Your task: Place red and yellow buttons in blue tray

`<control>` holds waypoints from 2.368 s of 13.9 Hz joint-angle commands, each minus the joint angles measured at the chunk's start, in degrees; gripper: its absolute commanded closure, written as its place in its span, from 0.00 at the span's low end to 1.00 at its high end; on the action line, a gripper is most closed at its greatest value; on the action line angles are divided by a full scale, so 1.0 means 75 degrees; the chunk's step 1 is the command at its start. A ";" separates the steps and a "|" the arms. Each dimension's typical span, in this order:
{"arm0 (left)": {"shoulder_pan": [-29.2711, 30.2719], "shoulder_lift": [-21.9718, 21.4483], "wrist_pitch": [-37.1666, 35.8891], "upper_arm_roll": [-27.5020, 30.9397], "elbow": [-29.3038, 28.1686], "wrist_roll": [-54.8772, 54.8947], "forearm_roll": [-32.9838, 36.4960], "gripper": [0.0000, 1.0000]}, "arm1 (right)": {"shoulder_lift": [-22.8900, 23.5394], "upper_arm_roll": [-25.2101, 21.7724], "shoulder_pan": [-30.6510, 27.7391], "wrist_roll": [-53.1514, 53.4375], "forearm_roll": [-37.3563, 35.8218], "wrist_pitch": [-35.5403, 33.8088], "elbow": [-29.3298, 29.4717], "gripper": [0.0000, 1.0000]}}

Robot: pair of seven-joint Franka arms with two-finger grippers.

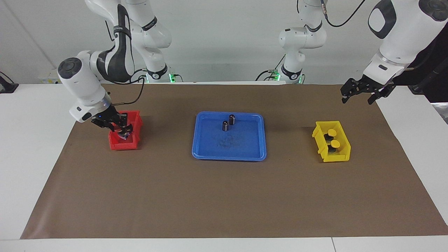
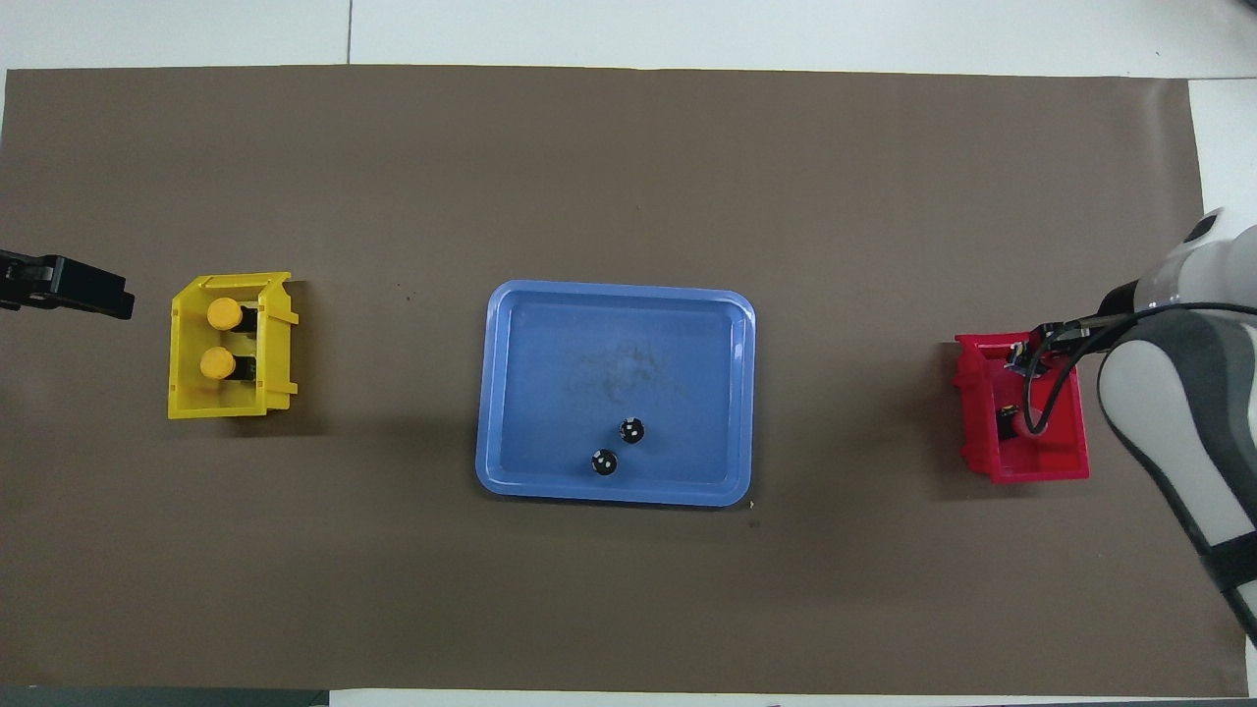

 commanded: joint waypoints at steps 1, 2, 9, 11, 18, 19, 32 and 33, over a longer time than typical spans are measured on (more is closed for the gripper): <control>0.0020 -0.0211 0.0048 -0.0012 -0.0219 0.0098 0.0026 0.00 | 0.1095 0.0044 0.1072 0.1587 0.0036 -0.1491 0.2318 0.78; 0.0020 -0.0211 0.0048 -0.0012 -0.0219 0.0098 0.0026 0.00 | 0.1248 0.0044 0.1680 0.2291 0.0036 -0.1599 0.2696 0.78; 0.0020 -0.0701 0.1981 -0.0012 -0.1851 0.0156 0.0038 0.00 | 0.3563 0.0020 0.5151 0.7414 -0.0418 0.0333 0.3842 0.79; 0.0253 -0.0436 0.3092 -0.0012 -0.2480 0.0169 0.0038 0.01 | 0.3827 0.0044 0.5260 0.7559 -0.0702 0.0787 0.3848 0.78; 0.0395 0.1112 0.4875 -0.0024 -0.2667 -0.0112 0.0026 0.33 | 0.3652 0.0056 0.5272 0.7595 -0.0632 0.1330 0.2957 0.40; 0.0395 0.1148 0.5108 -0.0024 -0.2831 -0.0148 0.0026 0.33 | 0.3652 0.0056 0.5225 0.7583 -0.0667 0.1248 0.3085 0.25; 0.0302 0.1195 0.5277 -0.0035 -0.3152 -0.0394 0.0026 0.99 | -0.1737 0.0009 -0.0127 -0.0441 0.0353 0.1232 -0.2594 0.20; 0.0290 0.1299 0.4532 -0.0024 -0.2580 -0.0383 0.0038 0.99 | -0.1739 0.0009 -0.0351 -0.0619 0.0353 0.1572 -0.2830 0.20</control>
